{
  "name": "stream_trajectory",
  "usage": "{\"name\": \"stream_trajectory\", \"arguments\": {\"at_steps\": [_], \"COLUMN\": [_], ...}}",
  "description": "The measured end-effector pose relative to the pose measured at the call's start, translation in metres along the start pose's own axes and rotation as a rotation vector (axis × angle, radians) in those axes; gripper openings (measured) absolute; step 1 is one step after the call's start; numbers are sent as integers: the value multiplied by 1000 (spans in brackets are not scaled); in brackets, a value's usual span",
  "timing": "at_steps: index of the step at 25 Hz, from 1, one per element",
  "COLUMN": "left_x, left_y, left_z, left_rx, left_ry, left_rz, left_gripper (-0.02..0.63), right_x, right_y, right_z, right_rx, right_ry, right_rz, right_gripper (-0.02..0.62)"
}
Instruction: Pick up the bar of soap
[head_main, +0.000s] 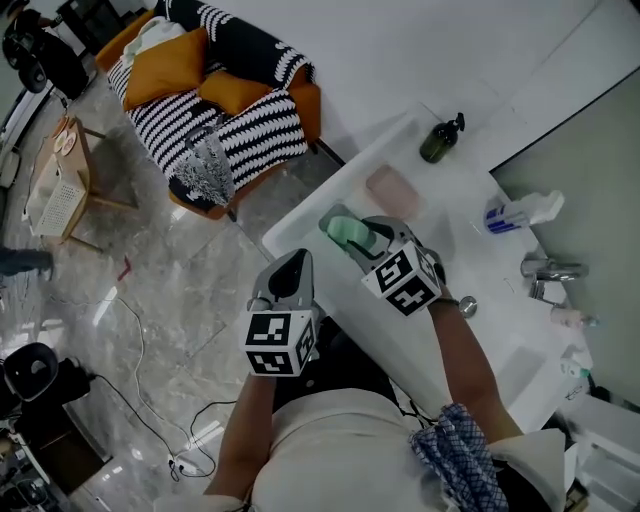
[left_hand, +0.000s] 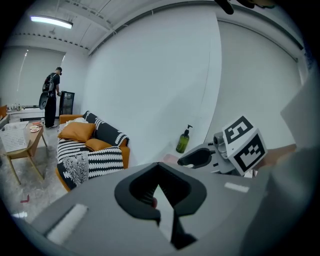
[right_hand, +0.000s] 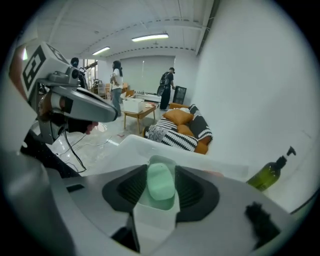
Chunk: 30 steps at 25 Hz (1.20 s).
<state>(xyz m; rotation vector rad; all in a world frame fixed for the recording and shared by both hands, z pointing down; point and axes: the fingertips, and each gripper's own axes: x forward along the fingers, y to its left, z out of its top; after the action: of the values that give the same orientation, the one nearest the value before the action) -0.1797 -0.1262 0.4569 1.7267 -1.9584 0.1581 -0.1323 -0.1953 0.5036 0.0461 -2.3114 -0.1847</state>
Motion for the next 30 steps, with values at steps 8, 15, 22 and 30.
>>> {"name": "stream_trajectory", "arguments": {"at_steps": [8,15,22,30], "left_x": [-5,-10,-11,-9], "left_y": [22,36,43,39], "left_z": [2,3,-1,-2], "left_rx": [-20,-36,-49,-32], "left_ry": [-2,-7,1,4], "left_rz": [46,84,106,100], "left_gripper": [8,8,8,8], "right_x": [30,51,60,70], "right_y": [9,11,12,4], "right_z": [-12,-29,-31,-43], "right_rx": [-222,-339,-365,-335], "right_ry": [162,251,274,308], "right_rz": [148,161,172,150], "right_gripper": [212,219,233,256]}}
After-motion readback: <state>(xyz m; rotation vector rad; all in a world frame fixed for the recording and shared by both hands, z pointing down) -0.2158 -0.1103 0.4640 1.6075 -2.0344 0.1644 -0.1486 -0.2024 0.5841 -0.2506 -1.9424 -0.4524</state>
